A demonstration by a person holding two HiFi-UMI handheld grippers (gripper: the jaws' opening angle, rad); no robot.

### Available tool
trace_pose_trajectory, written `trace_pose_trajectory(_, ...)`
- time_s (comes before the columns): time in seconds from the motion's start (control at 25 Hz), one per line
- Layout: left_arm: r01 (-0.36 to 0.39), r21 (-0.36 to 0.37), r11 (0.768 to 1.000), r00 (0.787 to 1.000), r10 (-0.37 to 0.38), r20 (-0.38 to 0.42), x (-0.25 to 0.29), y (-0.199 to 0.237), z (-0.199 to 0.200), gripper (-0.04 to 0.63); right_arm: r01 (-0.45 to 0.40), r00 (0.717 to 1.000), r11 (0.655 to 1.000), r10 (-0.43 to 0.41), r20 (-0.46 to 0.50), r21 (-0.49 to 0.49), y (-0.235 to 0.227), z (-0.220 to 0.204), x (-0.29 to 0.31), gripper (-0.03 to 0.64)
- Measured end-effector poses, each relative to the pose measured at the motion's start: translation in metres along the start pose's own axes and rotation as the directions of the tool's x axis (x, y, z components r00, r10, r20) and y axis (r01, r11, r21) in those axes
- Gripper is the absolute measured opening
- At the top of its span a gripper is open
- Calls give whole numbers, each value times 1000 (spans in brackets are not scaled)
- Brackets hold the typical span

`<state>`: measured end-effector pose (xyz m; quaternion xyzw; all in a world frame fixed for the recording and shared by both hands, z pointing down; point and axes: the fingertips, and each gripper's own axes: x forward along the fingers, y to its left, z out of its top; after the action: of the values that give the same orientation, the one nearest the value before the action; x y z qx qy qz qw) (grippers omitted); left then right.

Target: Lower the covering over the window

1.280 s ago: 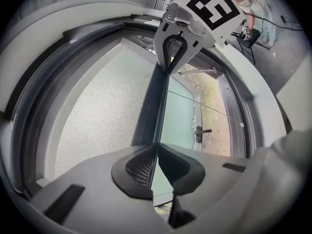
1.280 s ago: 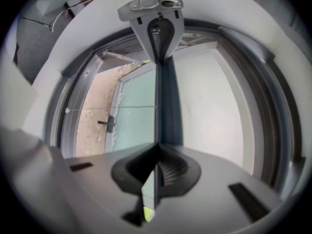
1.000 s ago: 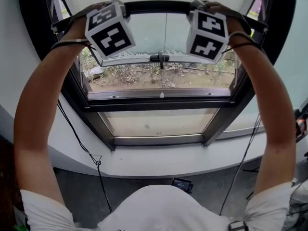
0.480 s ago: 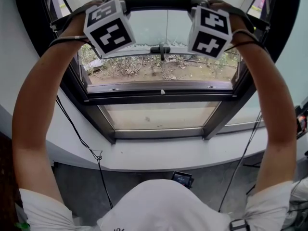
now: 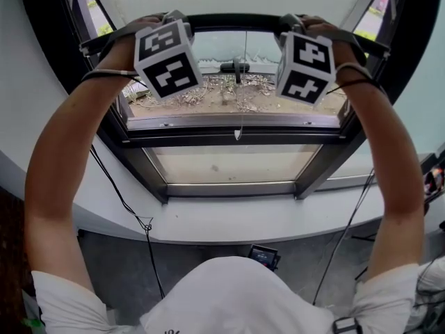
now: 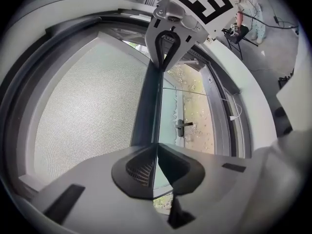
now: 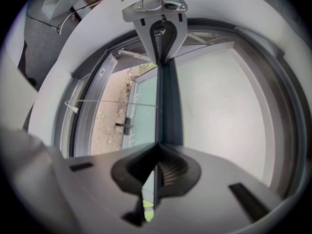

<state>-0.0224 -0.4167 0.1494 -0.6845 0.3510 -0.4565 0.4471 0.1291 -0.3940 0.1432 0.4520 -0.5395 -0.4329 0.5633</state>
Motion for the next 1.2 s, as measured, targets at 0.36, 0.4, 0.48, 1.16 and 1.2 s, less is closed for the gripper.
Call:
trace_pose_trajectory(0.36,3,-29,1000,1000,-3,13,1,-12,-1,38,-11,1000,1000,11,-5,6,13,0,0,31)
trace_pose_trajectory(0.4,11,-28,1000,1000,-11,12,3,-16,-1,38,-21,1000,1000,21,-6,2,17,-1,1,31)
trace_pose_trajectory(0.48,38,-34,999,999,-37,9,6,-25,-3,38,-46,999,999,46,-6,0,26,0,4,31)
trace_pose_trajectory(1.16,97,-43,994,995,-97,-5,17,-64,-11,38,-95,995,995,95,-11,2,67,1,11,31)
trace_pose_trajectory(1.2,99,-42,994,995,-99,-6,18,-67,-12,38,-98,995,995,98,-12,0,70,1,12,31)
